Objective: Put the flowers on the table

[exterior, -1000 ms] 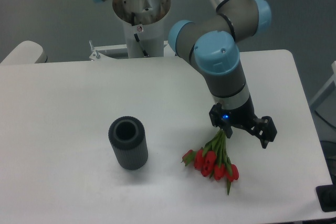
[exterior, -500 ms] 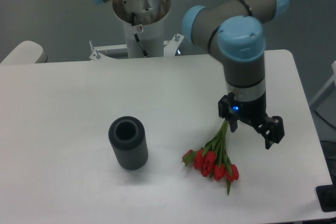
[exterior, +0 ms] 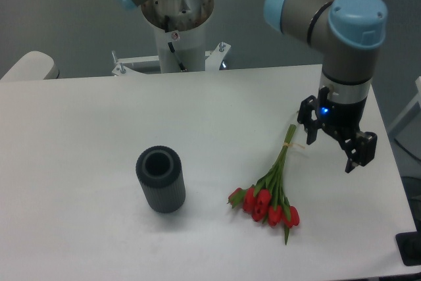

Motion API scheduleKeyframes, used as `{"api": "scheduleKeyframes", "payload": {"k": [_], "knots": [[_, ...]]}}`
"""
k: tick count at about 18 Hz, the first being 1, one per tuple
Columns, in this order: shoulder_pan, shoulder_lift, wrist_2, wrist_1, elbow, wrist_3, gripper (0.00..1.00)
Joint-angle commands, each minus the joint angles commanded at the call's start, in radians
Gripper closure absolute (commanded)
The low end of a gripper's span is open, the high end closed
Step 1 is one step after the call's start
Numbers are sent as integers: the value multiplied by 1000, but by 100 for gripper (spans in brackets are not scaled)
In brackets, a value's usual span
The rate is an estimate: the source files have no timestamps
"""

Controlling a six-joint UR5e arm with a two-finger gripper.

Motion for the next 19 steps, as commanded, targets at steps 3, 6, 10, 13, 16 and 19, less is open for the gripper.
{"api": "scheduleKeyframes", "payload": {"k": [3, 6, 10, 13, 16, 19], "knots": [[0, 0, 17, 3, -3, 0, 0], [-5, 0, 18, 5, -3, 0, 0], [-8, 0, 18, 9, -5, -8, 0], [-11, -2, 18, 14, -9, -9, 0], [-11, -2, 18, 14, -8, -9, 0], [-11, -2, 18, 14, -9, -32, 0]]}}
